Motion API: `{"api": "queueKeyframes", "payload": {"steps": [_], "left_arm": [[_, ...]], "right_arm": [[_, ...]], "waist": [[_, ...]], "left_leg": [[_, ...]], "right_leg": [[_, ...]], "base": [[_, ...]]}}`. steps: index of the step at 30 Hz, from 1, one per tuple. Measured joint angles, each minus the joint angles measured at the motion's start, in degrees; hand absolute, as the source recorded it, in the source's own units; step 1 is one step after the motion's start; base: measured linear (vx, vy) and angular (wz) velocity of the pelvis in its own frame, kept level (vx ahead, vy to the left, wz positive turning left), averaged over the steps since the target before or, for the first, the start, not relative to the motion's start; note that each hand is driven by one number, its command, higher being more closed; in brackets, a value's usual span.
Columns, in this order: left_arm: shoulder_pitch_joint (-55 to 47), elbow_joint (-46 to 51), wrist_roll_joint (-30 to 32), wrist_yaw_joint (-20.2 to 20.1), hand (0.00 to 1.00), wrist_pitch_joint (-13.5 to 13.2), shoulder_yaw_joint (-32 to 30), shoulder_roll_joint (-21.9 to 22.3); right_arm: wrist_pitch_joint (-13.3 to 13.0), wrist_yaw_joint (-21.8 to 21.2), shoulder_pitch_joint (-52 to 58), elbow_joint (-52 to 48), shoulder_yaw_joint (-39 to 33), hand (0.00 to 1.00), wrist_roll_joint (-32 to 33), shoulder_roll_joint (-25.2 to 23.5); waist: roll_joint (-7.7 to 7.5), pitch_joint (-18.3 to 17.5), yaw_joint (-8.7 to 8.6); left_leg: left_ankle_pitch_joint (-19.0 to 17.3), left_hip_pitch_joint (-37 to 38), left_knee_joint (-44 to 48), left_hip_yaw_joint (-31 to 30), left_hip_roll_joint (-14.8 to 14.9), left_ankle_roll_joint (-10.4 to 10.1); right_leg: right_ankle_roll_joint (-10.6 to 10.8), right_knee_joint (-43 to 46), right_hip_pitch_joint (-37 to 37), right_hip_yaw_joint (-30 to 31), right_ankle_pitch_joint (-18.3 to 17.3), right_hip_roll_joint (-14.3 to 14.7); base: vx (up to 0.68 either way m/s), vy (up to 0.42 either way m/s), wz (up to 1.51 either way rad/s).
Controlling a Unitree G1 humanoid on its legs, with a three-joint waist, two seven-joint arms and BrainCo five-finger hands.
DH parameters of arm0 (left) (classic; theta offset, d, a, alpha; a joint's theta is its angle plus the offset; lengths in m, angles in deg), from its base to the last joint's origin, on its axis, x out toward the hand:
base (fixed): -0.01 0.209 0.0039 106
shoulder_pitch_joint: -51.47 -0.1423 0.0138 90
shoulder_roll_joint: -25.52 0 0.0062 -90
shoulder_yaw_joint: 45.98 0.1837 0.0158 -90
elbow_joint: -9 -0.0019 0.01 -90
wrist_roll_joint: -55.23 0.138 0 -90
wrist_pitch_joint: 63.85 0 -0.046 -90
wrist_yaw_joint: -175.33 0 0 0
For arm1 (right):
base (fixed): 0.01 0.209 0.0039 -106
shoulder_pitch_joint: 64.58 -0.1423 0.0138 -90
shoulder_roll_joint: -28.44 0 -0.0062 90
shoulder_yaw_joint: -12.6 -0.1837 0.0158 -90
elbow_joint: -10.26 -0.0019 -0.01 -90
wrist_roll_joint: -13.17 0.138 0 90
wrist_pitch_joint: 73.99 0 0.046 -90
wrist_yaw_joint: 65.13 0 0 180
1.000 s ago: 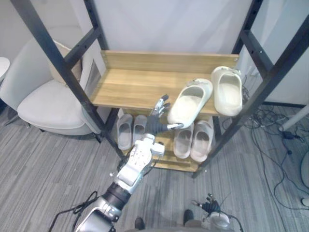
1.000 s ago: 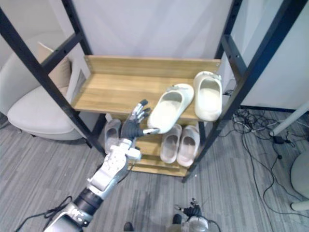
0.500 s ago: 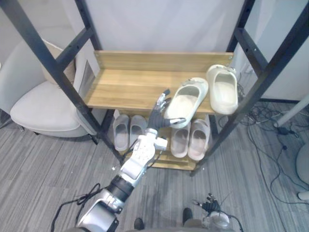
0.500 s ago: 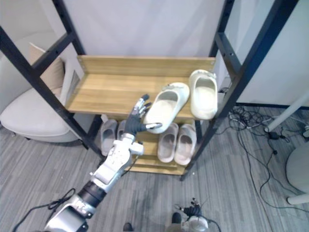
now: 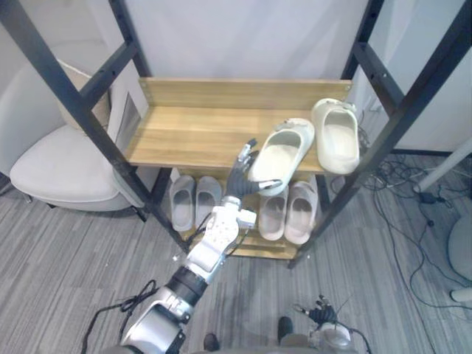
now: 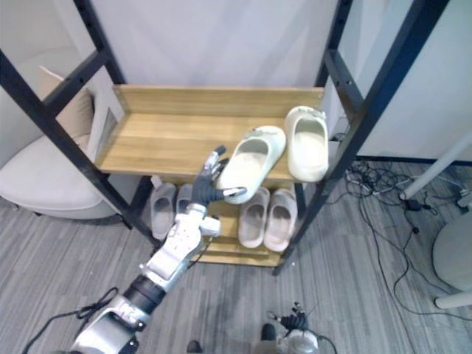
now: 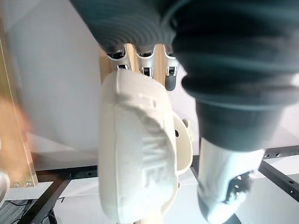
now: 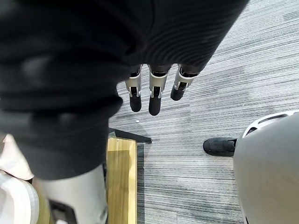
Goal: Organize the slippers on the shoe rack
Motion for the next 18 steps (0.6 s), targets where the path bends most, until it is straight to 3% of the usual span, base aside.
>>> {"api": "queueKeyframes", "payload": {"steps": [18], "left_arm": [[3.9, -4.6, 0.5, 2.2, 0.00, 0.1, -2.1, 1.8]], "right_arm": [[-0.1, 0.6, -0.1, -0.3, -2.5, 0.00, 0.0, -1.3]], "waist": [[-0.08, 0.1, -1.37]], "left_leg": [[-0.2, 0.2, 0.0, 1.6, 0.4, -0.3]], "right_leg": [[0.0, 0.0, -0.6, 1.4, 0.0, 0.4]], "base": [[-0.01, -0.011, -0.04]]}}
